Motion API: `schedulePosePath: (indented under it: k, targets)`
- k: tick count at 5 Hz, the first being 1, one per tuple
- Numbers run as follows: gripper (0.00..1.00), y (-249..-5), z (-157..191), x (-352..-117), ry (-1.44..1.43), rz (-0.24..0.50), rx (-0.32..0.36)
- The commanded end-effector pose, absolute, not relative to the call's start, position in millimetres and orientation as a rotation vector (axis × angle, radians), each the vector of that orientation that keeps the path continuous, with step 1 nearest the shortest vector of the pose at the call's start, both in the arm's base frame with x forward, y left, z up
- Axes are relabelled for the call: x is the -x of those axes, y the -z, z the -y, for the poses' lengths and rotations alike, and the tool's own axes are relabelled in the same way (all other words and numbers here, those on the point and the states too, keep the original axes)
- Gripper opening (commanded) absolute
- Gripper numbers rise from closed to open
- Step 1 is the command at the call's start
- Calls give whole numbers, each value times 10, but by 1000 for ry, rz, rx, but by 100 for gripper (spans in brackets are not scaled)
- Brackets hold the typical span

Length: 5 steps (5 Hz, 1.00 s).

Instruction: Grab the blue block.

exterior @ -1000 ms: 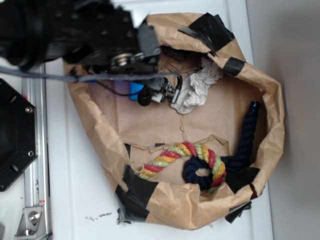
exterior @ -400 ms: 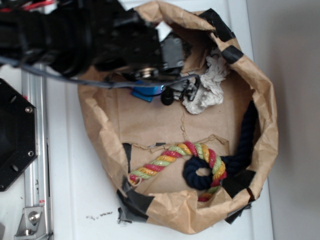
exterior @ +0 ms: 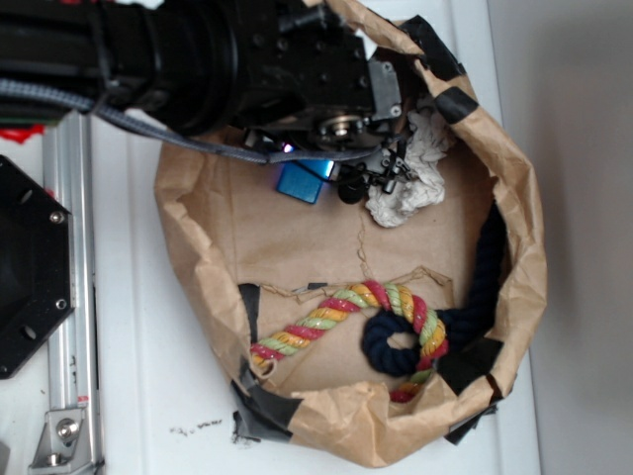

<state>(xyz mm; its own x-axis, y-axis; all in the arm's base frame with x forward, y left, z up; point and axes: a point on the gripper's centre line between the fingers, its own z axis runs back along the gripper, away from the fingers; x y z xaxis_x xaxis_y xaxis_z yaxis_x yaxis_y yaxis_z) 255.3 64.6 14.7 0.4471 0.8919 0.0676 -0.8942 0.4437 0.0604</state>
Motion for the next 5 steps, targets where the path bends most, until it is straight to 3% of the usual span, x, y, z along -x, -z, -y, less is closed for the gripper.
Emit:
schedulePosePath:
  k: [1,2,3,5]
  targets:
    - [0,-1109,-595,-2657,-611,289,-29]
    - [0,-1337,-321,-2754,-357,266,-32]
    - [0,-1362,-293,-2829,-183,224,-22]
    - [0,-1353,-265,-2933,-168,195,-10]
